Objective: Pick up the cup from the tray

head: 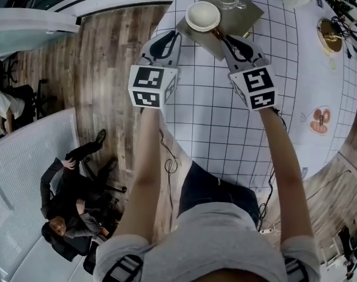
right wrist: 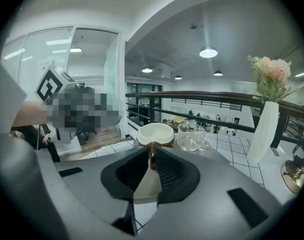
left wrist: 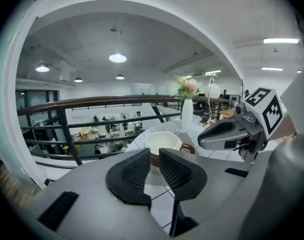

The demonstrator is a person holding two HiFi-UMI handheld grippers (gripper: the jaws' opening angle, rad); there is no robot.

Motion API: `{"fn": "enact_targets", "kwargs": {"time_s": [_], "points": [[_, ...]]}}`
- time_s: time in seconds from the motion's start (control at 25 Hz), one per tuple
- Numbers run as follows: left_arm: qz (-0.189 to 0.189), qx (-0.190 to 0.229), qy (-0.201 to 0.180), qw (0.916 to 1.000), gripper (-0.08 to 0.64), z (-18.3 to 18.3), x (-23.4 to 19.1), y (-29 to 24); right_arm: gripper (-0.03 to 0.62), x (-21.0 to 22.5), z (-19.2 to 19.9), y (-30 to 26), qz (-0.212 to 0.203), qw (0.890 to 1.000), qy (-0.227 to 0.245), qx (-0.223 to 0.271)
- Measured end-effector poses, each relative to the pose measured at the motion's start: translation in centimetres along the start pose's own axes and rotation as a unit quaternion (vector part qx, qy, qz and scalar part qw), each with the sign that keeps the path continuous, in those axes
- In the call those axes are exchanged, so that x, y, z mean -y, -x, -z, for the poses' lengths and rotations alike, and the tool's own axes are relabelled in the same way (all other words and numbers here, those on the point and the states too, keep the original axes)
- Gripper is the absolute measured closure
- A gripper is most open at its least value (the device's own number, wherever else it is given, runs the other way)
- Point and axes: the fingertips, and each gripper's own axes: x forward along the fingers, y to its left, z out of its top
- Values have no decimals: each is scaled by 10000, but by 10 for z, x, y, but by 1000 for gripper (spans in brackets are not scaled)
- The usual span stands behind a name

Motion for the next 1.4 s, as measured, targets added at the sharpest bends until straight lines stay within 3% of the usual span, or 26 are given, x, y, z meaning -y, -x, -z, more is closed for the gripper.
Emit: {"fn": "enact_targets", "kwargs": {"time_s": [0.08, 0.2, 0.28, 0.56, 0.72, 0.88, 1.08, 1.28, 1.4], "points": [[125, -70, -55, 9999, 429, 3, -3, -6, 581, 2, 2, -6, -16, 10000, -15, -30], [314, -190, -188, 9991, 410, 10, -5, -14, 500, 2, 5, -14, -97, 9999, -100, -95], [465, -294, -314, 9980, 386, 16, -4, -19, 486, 2, 8, -19, -142, 9998, -84, -119], [950, -541, -526, 9926, 305, 33, 1, -37, 488, 1, 17, -36, -181, 9995, 18, -241], [1085, -654, -841, 9884, 266, 35, 3, -47, 488, -1, 18, -43, -221, 9988, 252, -357], [1290, -517, -911, 9861, 239, 26, 5, -59, 526, 2, 18, -46, -219, 9991, 151, -322], [1661, -528, -1280, 9763, 171, 27, 15, -70, 535, 6, 19, -46, -475, 9984, -10, -302], [1673, -466, -1153, 9780, 147, 28, 11, -81, 535, 7, 19, -44, -798, 9963, 111, -284], [1788, -359, -1304, 9745, 146, 23, 16, -85, 535, 8, 19, -43, -933, 9952, 151, -258]]}}
